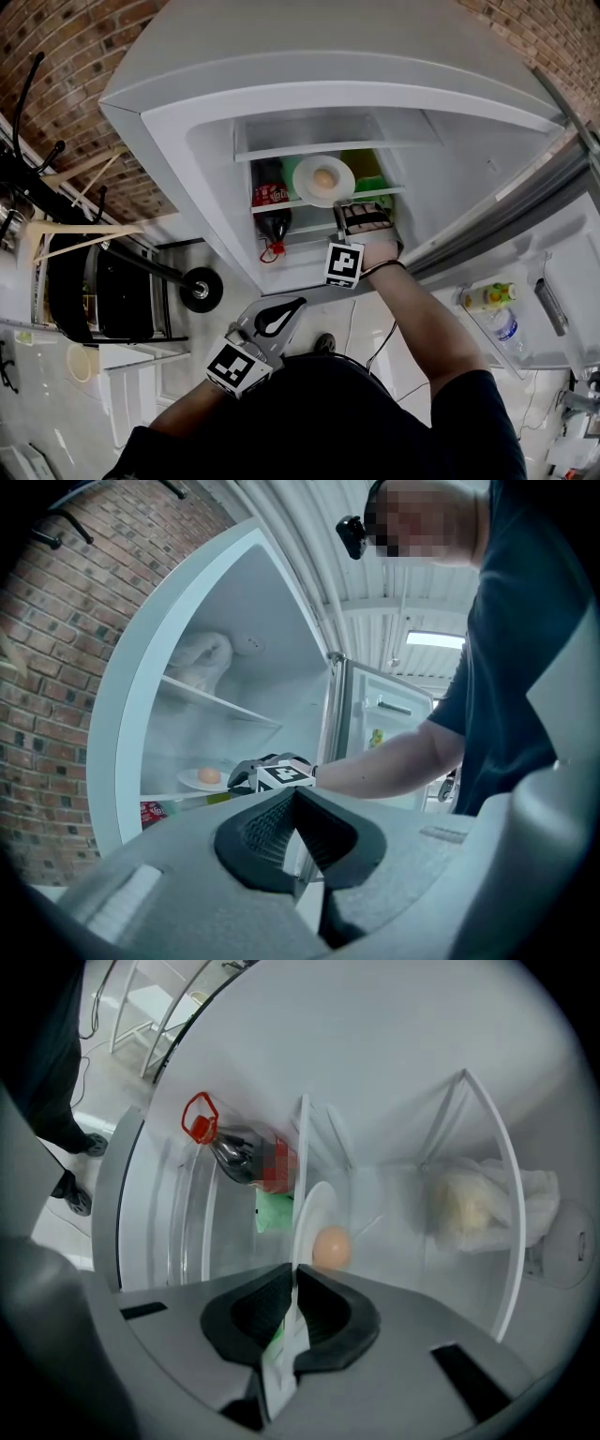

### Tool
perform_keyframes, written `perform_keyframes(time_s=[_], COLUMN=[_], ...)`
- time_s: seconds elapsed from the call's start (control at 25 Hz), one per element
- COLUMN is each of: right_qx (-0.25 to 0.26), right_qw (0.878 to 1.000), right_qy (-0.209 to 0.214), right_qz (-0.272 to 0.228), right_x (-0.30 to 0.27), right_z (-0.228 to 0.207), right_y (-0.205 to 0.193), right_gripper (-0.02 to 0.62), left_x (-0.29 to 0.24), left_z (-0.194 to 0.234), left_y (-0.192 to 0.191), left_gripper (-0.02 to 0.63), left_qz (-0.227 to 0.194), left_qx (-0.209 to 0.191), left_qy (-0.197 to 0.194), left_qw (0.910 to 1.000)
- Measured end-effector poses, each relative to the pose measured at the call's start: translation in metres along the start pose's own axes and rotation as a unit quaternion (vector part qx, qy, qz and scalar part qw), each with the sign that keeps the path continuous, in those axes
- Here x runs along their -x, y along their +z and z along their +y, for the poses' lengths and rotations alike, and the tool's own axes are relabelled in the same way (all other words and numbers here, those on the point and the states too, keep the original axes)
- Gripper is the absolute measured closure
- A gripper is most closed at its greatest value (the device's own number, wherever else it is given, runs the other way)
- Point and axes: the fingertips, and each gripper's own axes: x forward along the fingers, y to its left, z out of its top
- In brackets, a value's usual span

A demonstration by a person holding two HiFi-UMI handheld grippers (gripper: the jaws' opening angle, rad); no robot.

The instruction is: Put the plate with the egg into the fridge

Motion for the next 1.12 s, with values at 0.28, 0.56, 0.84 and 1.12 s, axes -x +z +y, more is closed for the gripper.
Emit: perform_keyframes(time_s=[0.28,0.56,0.84,1.12], right_qx=[0.005,0.006,-0.036,-0.187], right_qw=[1.000,1.000,0.999,0.982], right_qy=[0.003,-0.001,-0.011,-0.005], right_qz=[0.004,0.006,-0.007,-0.038], right_x=[-0.008,-0.013,0.008,0.052], right_z=[0.000,-0.002,-0.007,-0.016], right_y=[0.000,0.000,-0.002,-0.008], right_gripper=[0.566,0.566,0.566,0.580], left_x=[0.005,0.005,-0.001,-0.006], left_z=[0.003,0.002,0.000,0.001], left_y=[0.001,-0.001,0.002,0.008], left_gripper=[0.601,0.601,0.601,0.601], left_qz=[0.002,0.001,0.002,-0.006], left_qx=[0.005,0.001,-0.006,0.000], left_qy=[0.011,0.010,0.002,0.001], left_qw=[0.9999,0.9999,1.0000,1.0000])
